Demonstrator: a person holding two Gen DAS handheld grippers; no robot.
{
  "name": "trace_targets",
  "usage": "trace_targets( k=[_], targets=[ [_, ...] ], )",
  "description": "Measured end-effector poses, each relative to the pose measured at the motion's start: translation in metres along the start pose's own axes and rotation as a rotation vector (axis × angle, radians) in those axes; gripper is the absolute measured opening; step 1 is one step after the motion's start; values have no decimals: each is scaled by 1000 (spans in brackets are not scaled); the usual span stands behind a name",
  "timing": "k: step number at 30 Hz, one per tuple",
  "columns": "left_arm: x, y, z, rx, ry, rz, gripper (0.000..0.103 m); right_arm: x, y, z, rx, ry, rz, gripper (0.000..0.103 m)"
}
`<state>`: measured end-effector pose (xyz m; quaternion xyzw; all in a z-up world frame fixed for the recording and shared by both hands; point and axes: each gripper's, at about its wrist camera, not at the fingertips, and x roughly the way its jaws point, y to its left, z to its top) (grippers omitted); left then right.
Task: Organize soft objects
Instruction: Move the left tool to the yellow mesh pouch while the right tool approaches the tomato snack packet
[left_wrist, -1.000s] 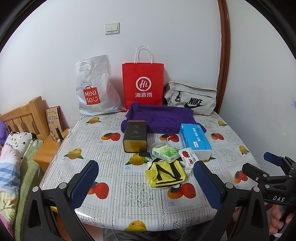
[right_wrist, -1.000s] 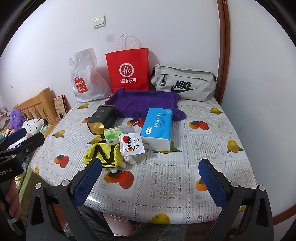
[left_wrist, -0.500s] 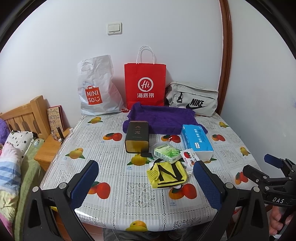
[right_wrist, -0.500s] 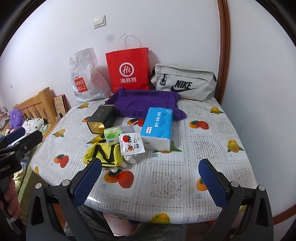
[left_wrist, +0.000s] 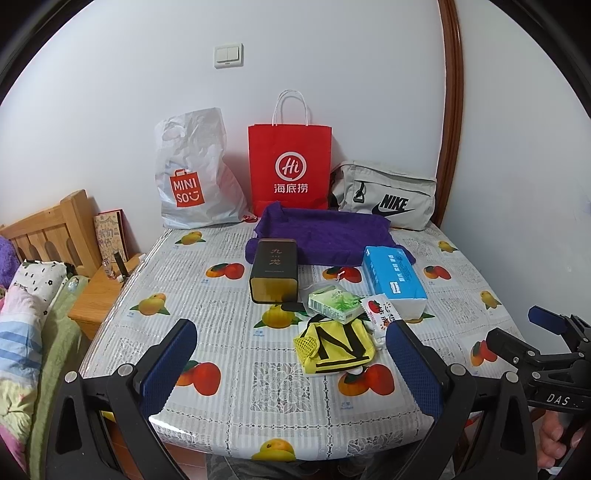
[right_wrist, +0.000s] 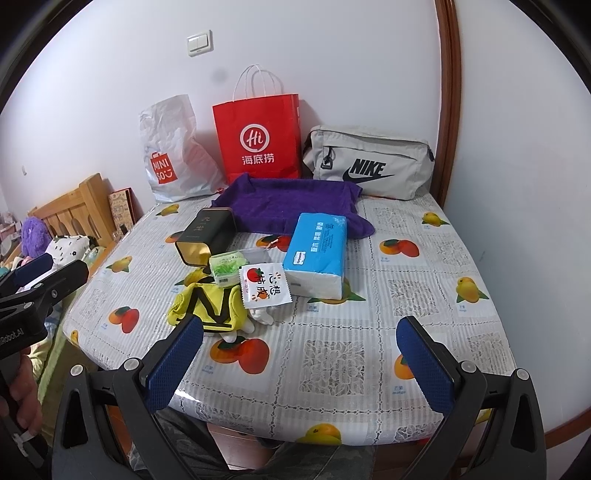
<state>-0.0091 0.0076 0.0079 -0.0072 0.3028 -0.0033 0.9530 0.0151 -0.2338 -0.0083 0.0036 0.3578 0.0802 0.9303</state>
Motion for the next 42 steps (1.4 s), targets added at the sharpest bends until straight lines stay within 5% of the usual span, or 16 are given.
trace_targets(
  k=[31,39,42],
  targets=[
    [156,-15,-48,-17,284,-111,102,94,-27,-30,21,113,34,103],
    [181,-8,-45,5,271,-134,83,122,-27,-39,3,157,70,103],
    [186,-11,-45,28,274,-170,63,131,-26,-40,3,184,86,103]
  ],
)
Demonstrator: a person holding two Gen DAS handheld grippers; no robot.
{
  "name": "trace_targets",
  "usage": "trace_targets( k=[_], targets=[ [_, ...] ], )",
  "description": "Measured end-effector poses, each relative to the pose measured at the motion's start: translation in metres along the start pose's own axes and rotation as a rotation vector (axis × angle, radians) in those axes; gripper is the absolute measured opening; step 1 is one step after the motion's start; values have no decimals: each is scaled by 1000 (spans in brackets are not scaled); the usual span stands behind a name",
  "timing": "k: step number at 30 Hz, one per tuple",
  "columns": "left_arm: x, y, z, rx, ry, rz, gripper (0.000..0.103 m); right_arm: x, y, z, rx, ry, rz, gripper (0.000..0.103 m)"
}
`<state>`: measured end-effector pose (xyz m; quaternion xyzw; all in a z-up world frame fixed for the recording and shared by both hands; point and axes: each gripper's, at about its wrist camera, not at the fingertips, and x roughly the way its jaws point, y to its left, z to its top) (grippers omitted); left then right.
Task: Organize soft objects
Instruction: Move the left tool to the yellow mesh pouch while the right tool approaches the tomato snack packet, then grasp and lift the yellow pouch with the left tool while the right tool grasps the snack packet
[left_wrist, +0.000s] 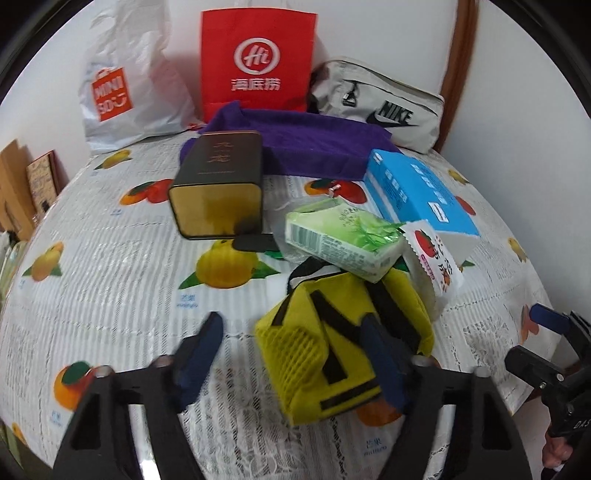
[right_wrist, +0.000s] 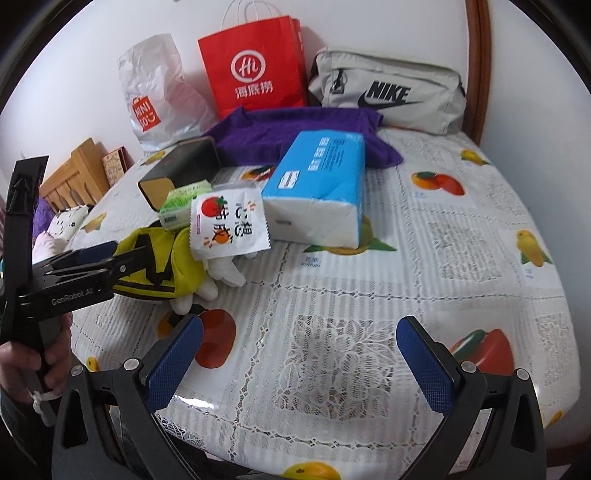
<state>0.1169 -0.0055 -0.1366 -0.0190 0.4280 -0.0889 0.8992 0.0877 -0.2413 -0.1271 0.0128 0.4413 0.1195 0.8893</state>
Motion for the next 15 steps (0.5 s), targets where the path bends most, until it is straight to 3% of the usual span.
trace_targets(
  k=[2,5,8,15],
  targets=[
    [1,2,1,-10,-2,-45,47,5,2,1,-5,5,2,103],
    [-1,7,2,-11,-20,-43,33,9,4,3,-6,10,14,103],
    [-9,20,4,-53,-26,-107,32,12,6,6,-1,6,34,103],
    [-13,32,5,-59,-31,-102,31,22,22,24,-42,1,34,103]
  ],
)
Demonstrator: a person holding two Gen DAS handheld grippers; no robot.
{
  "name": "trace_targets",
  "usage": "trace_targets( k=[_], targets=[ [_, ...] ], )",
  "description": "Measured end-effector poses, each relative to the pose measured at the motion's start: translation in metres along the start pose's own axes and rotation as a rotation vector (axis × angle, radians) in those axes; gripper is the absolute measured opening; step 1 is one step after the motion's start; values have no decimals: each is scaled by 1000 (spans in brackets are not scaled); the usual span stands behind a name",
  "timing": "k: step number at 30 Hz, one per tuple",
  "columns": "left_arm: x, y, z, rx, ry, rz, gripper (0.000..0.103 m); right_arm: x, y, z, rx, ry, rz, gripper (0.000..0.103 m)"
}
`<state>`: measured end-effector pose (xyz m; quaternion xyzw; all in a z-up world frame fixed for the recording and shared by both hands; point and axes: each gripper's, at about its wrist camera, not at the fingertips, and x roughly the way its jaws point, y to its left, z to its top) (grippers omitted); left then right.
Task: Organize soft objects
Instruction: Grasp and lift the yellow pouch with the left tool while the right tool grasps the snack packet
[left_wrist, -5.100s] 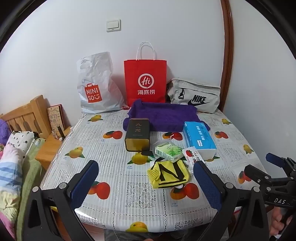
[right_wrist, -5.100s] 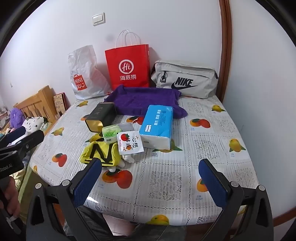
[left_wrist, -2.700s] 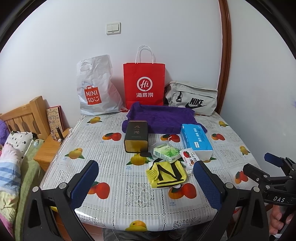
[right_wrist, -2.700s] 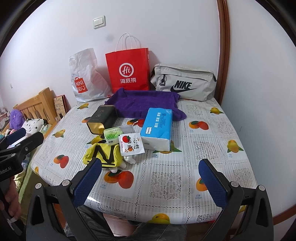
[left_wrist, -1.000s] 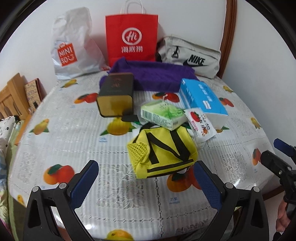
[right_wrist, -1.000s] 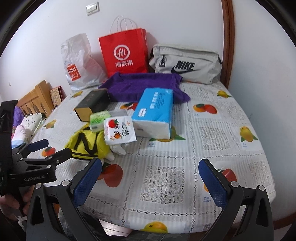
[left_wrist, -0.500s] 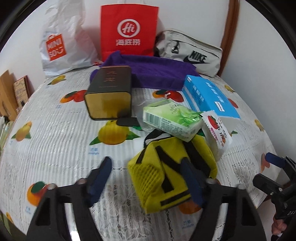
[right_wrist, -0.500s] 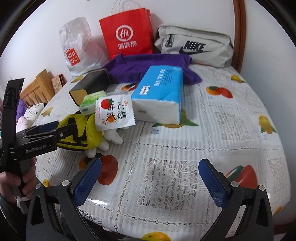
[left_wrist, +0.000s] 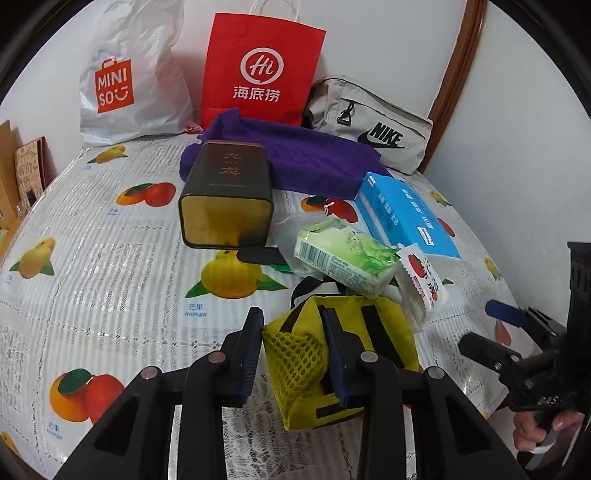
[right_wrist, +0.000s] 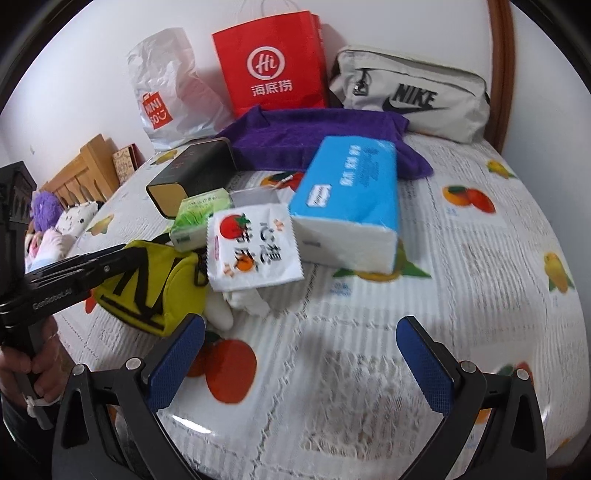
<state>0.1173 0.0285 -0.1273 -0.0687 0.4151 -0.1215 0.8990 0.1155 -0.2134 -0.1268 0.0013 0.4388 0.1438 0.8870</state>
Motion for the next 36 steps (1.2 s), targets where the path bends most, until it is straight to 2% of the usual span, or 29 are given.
trace_targets(
  k=[14,15,19,22,24,29,36],
  targets=[
    [8,8,-5,-20,38,-33,31,42,17,35,-1,46,65,103],
    [9,8,-4,-19,40,-32,32,44,17,36,-3,48,69,101],
    [8,8,-4,-18,40,-31,33,49,20,37,-19,62,99,79],
    [8,8,-5,-21,40,-33,33,50,18,36,-13,71,120,69],
    [8,9,-5,-27,42,-27,38,48,17,35,-15,67,122,64],
    [6,12,-8,-33,54,-17,59,39,17,35,-22,45,131,59],
    [6,9,-13,-12,51,-25,57,29,10,31,-13,29,139,54]
  ],
)
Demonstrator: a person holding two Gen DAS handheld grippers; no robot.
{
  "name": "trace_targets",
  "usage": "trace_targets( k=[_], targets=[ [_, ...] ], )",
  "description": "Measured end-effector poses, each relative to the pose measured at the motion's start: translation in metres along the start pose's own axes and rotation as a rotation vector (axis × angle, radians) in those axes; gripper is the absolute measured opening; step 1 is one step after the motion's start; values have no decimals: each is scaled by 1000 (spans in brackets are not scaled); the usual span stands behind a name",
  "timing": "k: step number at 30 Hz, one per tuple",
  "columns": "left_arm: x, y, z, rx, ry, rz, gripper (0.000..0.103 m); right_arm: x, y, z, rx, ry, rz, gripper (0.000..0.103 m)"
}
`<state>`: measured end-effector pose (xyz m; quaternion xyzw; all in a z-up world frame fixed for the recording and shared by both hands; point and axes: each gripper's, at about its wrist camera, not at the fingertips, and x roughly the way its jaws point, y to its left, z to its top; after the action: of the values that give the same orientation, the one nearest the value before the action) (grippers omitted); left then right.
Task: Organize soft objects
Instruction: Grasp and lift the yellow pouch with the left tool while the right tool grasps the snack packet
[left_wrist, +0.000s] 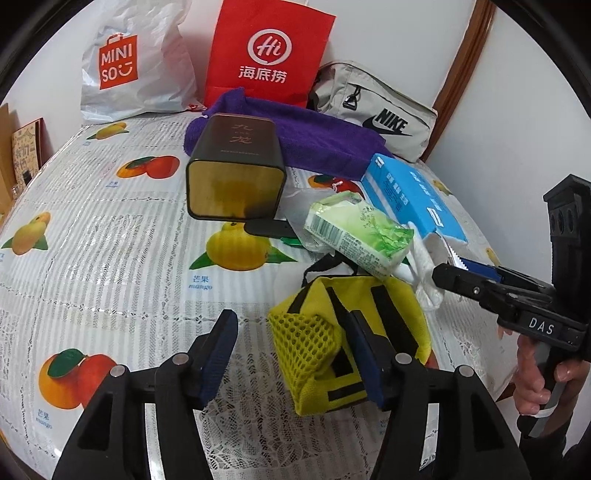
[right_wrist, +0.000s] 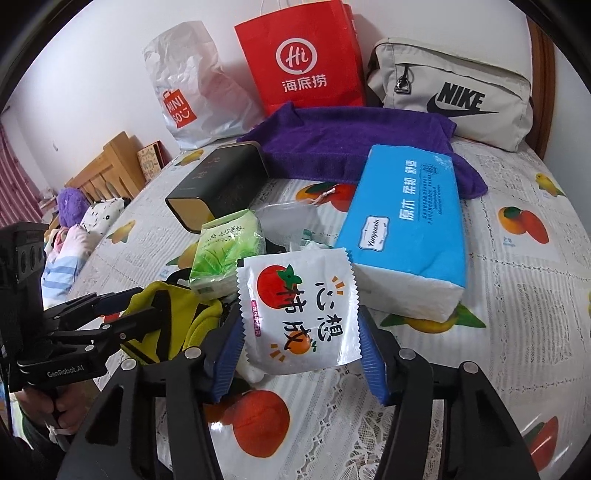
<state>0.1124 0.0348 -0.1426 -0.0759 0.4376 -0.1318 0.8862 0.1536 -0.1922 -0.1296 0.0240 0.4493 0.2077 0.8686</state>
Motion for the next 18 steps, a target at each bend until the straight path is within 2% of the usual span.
trace_targets(
  k=[1,2,3,7,11,18],
  targets=[
    [0,-1,0,5,-2,-4,50,-1,-1,-1,3,0,1,54],
    [-1,-2,0,12,-7,-18,38,-3,-2,-2,5,-1,1,54],
    [-3,-3,0,10,-20,-27,34,-5,-3,-3,7,-3,-1,54],
    [-3,-5,0,23,-35,-22,32,-14,-9,-10,19,-14,-5,54],
    [-11,2,2,-17,-45,-68,31,-19,-18,-18,35,-10,-22,54],
    [-30,9,7,-26,-86,-47,30,-20,-37,-31,73,15,-55,54]
  ],
)
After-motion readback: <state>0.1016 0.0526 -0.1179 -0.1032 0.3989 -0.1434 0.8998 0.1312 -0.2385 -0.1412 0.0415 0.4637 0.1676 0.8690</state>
